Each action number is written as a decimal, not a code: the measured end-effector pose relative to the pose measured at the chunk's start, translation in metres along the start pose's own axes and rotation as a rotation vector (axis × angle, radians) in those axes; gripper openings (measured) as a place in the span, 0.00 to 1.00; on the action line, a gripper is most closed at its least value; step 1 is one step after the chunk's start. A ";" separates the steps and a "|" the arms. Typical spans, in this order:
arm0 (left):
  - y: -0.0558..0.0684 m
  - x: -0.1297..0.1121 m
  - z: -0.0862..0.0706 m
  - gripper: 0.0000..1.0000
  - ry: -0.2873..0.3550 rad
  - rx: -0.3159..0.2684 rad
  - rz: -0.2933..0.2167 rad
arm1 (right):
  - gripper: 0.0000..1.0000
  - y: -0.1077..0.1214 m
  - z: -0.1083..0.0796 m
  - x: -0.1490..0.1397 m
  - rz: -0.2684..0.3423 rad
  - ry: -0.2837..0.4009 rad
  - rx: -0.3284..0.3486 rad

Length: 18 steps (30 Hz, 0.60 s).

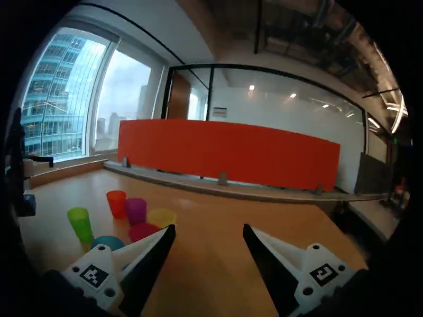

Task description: Pour water

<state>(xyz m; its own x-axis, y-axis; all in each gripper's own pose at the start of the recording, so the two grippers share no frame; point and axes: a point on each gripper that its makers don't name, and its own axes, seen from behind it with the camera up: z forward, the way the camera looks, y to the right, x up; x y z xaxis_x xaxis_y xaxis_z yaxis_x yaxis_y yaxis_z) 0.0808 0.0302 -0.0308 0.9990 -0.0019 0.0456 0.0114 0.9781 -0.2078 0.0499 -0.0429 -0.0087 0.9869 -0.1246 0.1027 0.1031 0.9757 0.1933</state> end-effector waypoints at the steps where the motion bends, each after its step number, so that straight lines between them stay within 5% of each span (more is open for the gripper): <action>1: 0.000 0.003 -0.001 0.97 0.009 0.006 -0.002 | 0.99 0.003 -0.001 0.004 0.001 0.015 -0.018; 9: -0.005 0.021 -0.005 0.97 0.066 0.058 -0.017 | 0.99 0.020 -0.011 0.036 0.044 0.137 -0.139; 18: -0.013 0.035 -0.007 0.97 0.111 0.108 -0.031 | 0.99 0.032 -0.018 0.045 0.081 0.182 -0.211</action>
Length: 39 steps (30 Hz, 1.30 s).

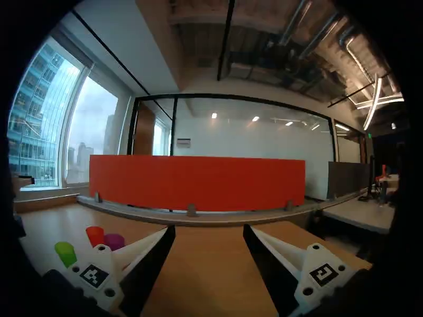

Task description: Pour water

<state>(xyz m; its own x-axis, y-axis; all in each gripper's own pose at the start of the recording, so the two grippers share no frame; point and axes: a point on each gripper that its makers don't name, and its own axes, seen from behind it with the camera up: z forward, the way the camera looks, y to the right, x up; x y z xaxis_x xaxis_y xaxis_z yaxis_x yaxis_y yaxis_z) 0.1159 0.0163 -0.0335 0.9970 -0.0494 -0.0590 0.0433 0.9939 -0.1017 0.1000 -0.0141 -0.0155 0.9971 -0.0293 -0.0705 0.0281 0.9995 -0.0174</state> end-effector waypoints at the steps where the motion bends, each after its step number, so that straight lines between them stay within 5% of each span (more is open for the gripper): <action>1: -0.001 0.000 0.000 0.97 0.002 0.004 0.001 | 0.99 0.000 -0.001 0.001 -0.001 0.003 -0.005; 27: -0.012 -0.022 0.003 0.97 0.022 0.103 0.087 | 0.99 -0.004 -0.008 0.000 0.008 0.033 -0.030; 39: -0.014 -0.046 0.004 0.98 0.013 0.112 0.078 | 0.99 -0.004 -0.008 0.000 0.040 0.042 -0.041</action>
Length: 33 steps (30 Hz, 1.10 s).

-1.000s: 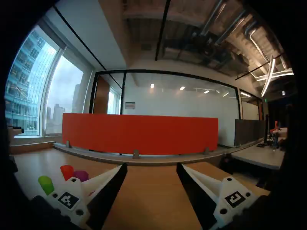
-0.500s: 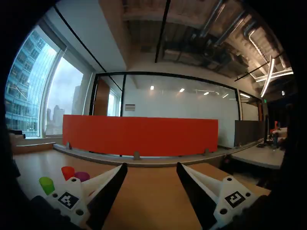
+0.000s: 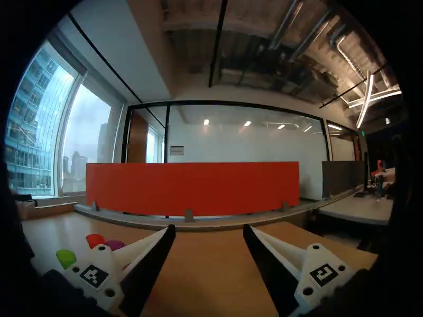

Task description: Pour water

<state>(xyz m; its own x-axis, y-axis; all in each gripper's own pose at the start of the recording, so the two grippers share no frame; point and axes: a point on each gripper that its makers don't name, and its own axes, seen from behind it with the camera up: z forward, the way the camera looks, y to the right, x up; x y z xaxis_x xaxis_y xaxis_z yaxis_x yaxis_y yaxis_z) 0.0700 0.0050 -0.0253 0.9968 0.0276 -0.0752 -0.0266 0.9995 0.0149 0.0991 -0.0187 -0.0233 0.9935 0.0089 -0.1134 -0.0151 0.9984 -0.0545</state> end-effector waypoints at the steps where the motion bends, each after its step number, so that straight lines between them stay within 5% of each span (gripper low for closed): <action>1: 0.001 -0.003 0.000 0.98 -0.003 -0.002 -0.002 | 0.99 0.000 0.000 -0.001 -0.001 -0.001 -0.001; 15: 0.008 -0.043 0.011 0.98 -0.052 -0.026 -0.019 | 0.99 0.004 -0.004 -0.012 -0.030 -0.024 -0.020; 33: 0.000 -0.066 0.017 0.98 -0.073 -0.017 -0.024 | 0.99 0.011 -0.001 -0.017 -0.031 -0.041 -0.037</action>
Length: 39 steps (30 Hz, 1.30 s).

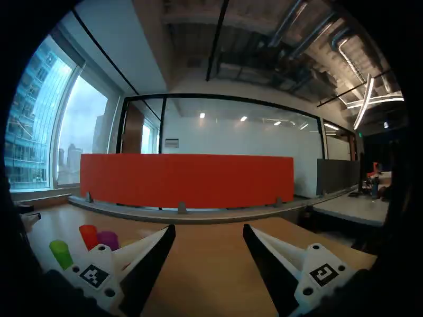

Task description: Pour water

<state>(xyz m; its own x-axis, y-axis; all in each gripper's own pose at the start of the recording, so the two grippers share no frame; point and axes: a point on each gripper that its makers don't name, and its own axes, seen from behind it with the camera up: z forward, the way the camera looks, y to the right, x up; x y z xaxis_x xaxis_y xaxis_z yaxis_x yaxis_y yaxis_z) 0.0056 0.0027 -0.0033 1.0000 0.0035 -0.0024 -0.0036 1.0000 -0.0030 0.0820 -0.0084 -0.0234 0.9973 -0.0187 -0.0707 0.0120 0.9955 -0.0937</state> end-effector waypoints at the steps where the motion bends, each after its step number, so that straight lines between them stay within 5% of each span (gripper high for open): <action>1: 0.000 -0.001 0.000 0.98 0.000 0.000 -0.002 | 0.99 0.000 0.000 0.000 0.001 0.000 0.000; 39: 0.000 -0.004 0.003 0.97 -0.002 -0.007 -0.005 | 0.99 0.003 0.002 -0.010 -0.015 0.011 0.028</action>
<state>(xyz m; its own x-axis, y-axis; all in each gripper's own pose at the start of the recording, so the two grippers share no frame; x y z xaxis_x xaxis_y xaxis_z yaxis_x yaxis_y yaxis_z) 0.0012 0.0032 -0.0005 1.0000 -0.0016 -0.0002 0.0016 0.9999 -0.0101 0.0723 -0.0054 -0.0212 0.9962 -0.0343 -0.0807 0.0290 0.9974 -0.0667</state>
